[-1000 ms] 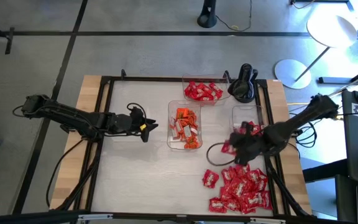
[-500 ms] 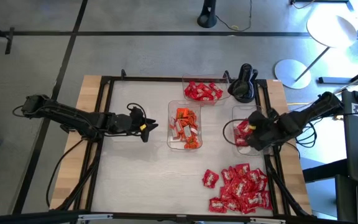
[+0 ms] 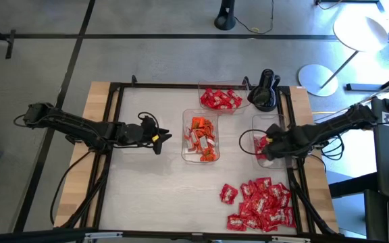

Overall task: Sort candy
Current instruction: Put the red candy pack into the bottom right transparent bin, then put the red chocolate into the middle right transparent bin

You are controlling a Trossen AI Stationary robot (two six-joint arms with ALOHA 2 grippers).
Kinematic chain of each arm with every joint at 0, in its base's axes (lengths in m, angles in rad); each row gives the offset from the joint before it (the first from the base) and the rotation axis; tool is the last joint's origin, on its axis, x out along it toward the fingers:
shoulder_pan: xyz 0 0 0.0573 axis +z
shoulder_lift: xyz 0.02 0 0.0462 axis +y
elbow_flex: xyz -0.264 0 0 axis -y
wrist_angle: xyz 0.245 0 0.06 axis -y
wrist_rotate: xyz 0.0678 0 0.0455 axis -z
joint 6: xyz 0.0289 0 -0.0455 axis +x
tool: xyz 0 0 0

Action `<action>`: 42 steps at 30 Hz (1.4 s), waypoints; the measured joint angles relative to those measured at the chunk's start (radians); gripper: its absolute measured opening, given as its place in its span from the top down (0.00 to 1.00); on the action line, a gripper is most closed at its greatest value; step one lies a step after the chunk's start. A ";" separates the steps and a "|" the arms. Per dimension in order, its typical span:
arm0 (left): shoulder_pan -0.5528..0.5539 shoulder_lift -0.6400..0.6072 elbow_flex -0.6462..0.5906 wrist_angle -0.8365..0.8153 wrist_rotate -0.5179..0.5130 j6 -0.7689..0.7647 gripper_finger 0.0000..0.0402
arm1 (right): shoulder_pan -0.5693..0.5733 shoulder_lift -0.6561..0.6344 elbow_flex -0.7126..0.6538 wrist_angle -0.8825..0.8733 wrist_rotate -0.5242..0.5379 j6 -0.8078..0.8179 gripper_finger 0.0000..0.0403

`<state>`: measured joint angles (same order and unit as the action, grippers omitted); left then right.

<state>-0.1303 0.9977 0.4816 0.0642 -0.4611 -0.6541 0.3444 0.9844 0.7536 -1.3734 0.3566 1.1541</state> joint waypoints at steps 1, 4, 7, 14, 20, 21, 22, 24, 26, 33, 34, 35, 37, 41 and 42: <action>0.000 0.000 0.000 0.000 -0.003 0.000 0.68 | -0.006 0.000 -0.008 0.005 -0.013 -0.006 0.99; 0.000 0.000 0.000 0.000 -0.003 0.000 0.68 | -0.013 0.001 -0.011 0.006 -0.028 -0.010 0.95; 0.000 0.000 0.000 0.000 -0.004 -0.001 0.68 | -0.012 0.001 -0.001 0.025 -0.028 -0.016 0.83; 0.000 0.000 0.000 0.000 -0.004 -0.003 0.68 | -0.012 0.001 0.031 0.045 -0.053 -0.113 0.51; 0.000 0.000 0.000 0.000 -0.004 -0.004 0.68 | -0.012 0.001 0.158 0.004 -0.067 -0.114 0.38; 0.000 0.000 0.000 0.000 -0.005 -0.004 0.68 | -0.011 0.000 0.177 0.036 -0.059 -0.119 0.38; 0.000 0.000 0.000 0.000 -0.007 -0.004 0.68 | -0.011 0.000 0.192 0.088 -0.053 -0.142 0.37; 0.000 0.000 0.000 0.000 -0.013 -0.004 0.68 | -0.011 0.000 0.201 0.245 -0.053 -0.233 0.37; 0.000 0.000 0.000 0.000 -0.014 -0.004 0.68 | -0.010 0.003 0.199 0.417 -0.054 -0.345 0.37; -0.001 0.000 0.000 -0.003 -0.015 -0.005 0.68 | -0.010 0.068 0.148 0.818 -0.186 -0.586 0.39; -0.001 0.000 0.000 -0.001 -0.015 -0.005 0.68 | -0.010 0.086 0.142 0.833 -0.205 -0.592 0.40; -0.001 0.000 0.000 -0.001 -0.015 -0.005 0.68 | -0.010 0.107 0.136 0.847 -0.225 -0.599 0.40; -0.001 0.000 0.000 -0.002 -0.015 -0.004 0.68 | 0.001 0.158 0.122 0.871 -0.269 -0.603 0.40; -0.001 0.000 0.000 -0.001 -0.015 -0.001 0.68 | 0.066 0.270 0.100 0.944 -0.292 -0.610 0.40; -0.001 0.000 0.000 -0.001 -0.015 -0.001 0.68 | 0.088 0.300 0.098 0.961 -0.292 -0.613 0.40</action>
<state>-0.1314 0.9974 0.4820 0.0628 -0.4763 -0.6548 0.4320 1.2847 0.8516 -0.4127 0.0650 0.5415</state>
